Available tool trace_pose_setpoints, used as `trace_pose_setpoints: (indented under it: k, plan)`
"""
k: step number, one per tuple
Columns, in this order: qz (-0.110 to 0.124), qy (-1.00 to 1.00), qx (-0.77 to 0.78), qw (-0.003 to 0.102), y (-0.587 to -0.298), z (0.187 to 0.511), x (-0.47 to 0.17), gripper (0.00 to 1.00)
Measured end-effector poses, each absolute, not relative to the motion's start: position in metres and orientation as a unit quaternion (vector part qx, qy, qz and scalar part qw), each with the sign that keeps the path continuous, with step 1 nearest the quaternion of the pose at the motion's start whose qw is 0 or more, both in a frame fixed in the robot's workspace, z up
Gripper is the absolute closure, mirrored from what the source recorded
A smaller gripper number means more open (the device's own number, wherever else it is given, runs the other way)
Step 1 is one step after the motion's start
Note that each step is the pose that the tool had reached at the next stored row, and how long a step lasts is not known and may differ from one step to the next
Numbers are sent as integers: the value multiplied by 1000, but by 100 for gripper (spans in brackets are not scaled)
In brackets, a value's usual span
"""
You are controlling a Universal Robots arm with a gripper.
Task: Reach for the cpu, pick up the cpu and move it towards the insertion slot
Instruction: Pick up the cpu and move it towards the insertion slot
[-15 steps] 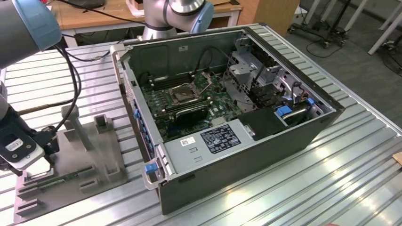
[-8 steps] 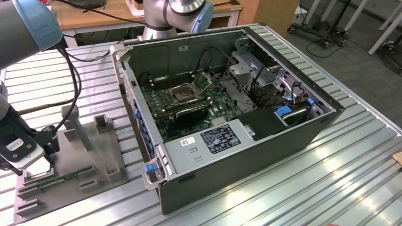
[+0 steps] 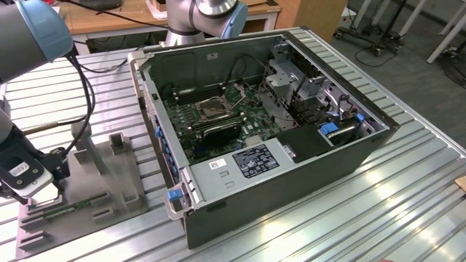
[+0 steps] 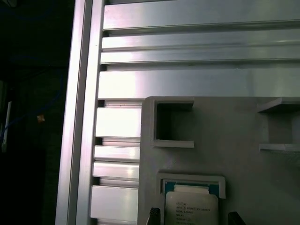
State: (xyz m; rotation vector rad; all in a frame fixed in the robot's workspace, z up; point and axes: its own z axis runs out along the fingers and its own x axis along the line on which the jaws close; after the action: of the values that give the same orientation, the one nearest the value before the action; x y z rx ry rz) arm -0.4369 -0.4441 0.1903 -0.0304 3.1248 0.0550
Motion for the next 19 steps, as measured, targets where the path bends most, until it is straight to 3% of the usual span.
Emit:
trace_pose_setpoints:
  k: [19]
  plan:
    - [18,1000,-10,8,-443,185,-437,35]
